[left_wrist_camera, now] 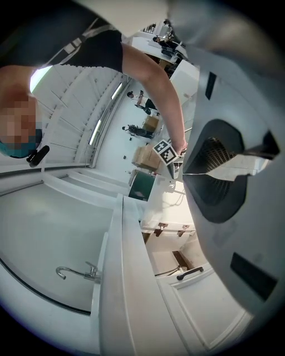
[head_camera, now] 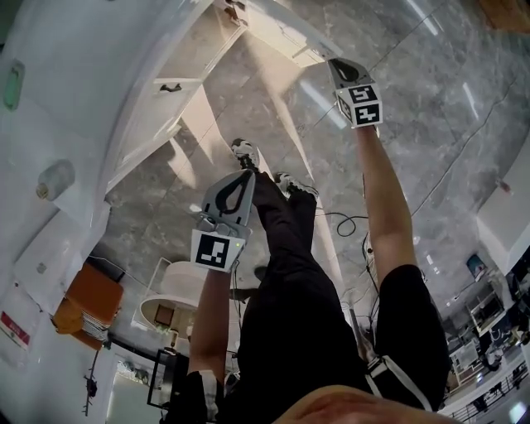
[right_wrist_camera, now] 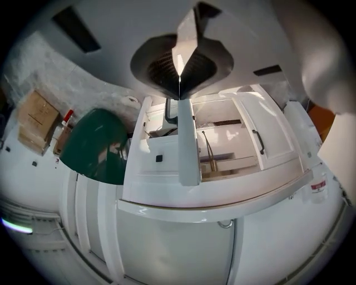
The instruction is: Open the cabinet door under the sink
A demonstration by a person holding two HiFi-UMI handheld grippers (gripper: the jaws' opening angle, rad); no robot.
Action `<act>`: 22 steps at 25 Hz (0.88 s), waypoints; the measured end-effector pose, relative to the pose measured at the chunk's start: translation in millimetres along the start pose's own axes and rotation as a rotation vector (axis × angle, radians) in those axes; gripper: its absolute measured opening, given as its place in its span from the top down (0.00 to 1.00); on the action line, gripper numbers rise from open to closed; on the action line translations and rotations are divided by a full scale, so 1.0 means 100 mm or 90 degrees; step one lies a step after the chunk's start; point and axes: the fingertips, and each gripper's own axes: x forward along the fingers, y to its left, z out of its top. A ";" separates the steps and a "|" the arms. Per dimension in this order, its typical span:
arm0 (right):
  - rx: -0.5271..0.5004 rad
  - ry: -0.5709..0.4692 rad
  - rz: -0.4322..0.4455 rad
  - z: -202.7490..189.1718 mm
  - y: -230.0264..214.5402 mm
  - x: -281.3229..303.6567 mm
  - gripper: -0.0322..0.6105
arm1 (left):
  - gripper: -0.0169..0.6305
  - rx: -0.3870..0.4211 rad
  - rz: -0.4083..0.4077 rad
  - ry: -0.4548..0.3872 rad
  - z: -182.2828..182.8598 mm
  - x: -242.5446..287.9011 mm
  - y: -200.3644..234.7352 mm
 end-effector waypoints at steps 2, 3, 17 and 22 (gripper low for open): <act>0.021 -0.004 -0.009 -0.04 0.03 -0.05 0.86 | 0.95 0.000 0.000 -0.001 0.02 -0.01 0.02; 0.030 -0.006 -0.013 -0.06 0.05 -0.08 0.86 | 0.95 -0.001 0.002 -0.002 0.03 -0.01 0.03; -0.003 -0.048 0.165 0.24 1.53 -1.49 0.86 | 0.95 0.024 0.030 -0.023 0.52 -0.14 0.05; 0.001 -0.032 0.184 0.40 1.74 -2.20 0.86 | 0.95 0.034 0.030 -0.031 0.81 -0.31 -0.15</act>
